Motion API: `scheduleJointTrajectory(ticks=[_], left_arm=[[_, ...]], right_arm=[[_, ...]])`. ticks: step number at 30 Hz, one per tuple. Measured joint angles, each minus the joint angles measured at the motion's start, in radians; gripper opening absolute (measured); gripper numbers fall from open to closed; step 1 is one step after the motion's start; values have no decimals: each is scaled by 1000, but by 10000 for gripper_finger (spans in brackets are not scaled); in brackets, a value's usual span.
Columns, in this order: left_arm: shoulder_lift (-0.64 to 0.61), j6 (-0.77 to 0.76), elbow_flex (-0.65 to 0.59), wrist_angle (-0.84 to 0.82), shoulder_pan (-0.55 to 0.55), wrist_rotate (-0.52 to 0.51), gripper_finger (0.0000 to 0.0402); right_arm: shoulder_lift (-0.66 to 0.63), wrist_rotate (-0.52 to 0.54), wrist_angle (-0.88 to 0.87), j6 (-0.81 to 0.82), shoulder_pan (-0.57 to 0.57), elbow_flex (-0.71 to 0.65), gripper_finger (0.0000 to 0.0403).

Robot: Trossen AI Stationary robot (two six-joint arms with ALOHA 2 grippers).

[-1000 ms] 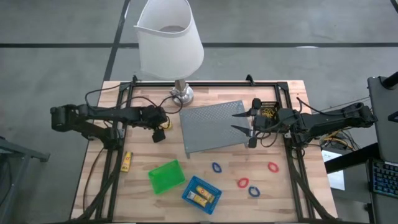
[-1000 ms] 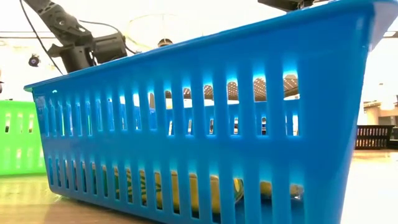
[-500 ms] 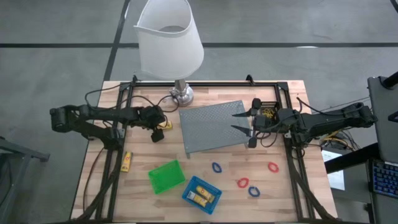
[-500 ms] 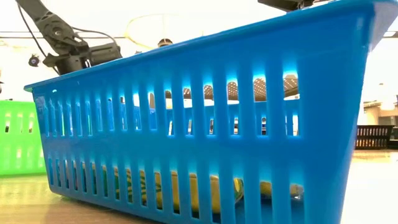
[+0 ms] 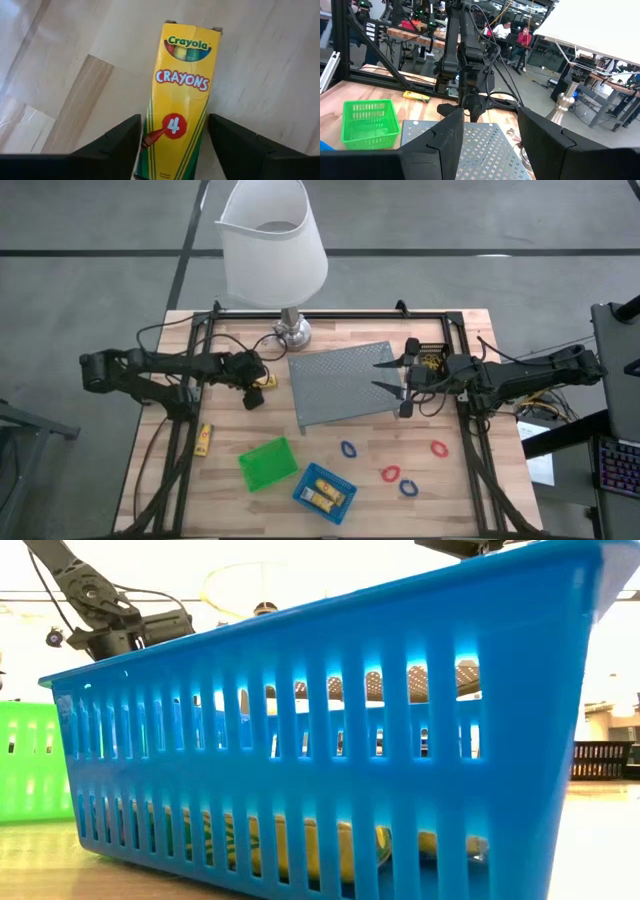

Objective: Pick & Place Office Desk Supplies
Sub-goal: Put the crayon box into the blue basket

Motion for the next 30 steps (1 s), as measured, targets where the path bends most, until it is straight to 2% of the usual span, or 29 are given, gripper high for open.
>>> scheduleJointTrajectory(ticks=[5,9,21,26,30], left_arm=[[1,0,-1,8,0,15,184],[2,2,-2,22,0,7,160],[-20,4,4,14,0,6,155],[-99,5,41,-50,-9,14,155],[-195,8,61,-64,-58,14,155]], right_arm=[[0,0,0,0,0,0,185],[0,0,0,0,0,0,185],[0,0,0,0,0,0,185],[0,0,0,0,0,0,185],[0,0,0,0,0,0,185]])
